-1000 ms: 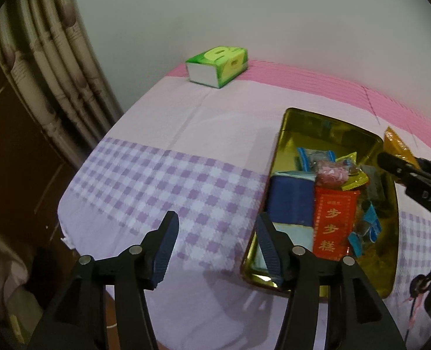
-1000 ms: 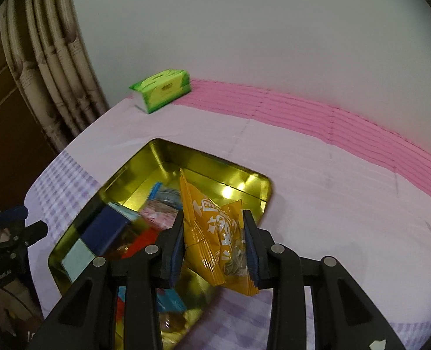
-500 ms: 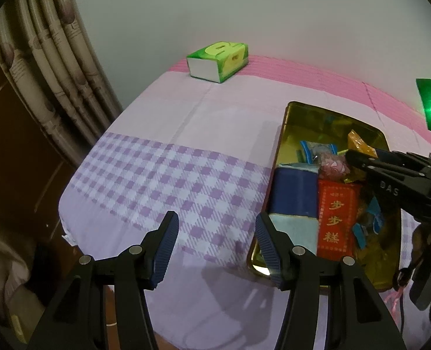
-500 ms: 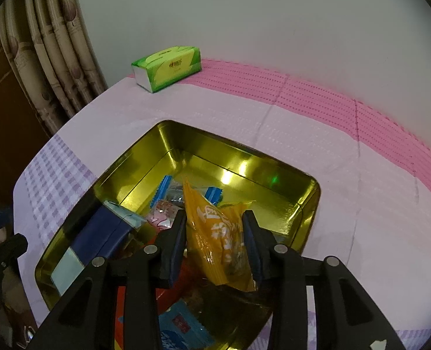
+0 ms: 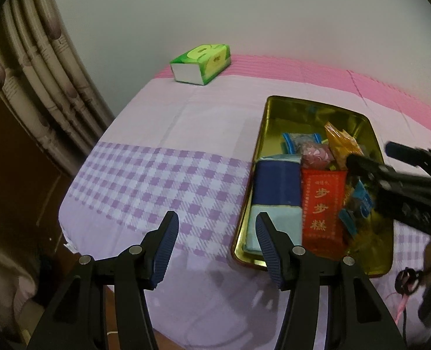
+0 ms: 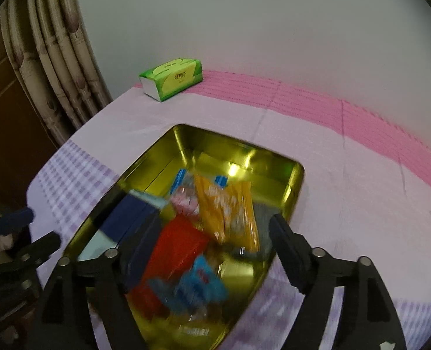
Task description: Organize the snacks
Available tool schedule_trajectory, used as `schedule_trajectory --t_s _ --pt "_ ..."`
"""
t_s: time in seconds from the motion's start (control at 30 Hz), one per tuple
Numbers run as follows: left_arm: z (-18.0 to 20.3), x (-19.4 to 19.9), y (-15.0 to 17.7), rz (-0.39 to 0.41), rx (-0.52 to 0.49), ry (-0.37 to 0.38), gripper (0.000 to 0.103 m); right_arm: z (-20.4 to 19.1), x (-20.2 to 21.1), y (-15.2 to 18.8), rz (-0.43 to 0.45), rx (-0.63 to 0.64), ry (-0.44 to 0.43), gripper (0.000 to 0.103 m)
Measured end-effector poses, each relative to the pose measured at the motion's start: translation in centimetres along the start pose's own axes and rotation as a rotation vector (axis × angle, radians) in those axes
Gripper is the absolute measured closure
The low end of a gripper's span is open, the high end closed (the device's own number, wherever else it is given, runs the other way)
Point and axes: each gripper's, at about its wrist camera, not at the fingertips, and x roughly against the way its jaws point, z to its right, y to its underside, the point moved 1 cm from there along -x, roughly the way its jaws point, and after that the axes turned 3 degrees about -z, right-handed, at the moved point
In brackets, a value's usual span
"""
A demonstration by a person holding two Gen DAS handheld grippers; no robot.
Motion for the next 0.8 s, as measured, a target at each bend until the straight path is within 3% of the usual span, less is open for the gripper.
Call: schedule_trajectory --t_s 0.27,0.8 --pt "0.9 0.3 0.2 -0.005 -0.024 0.003 0.047 -0.4 2.4 3.1 -0.044 -0.017 0.014 0.012" --pt "1.7 0.8 0.5 0.003 -0.043 0.001 0.047 -0.7 3.0 5.1 -0.072 -0.047 0.014 0.011"
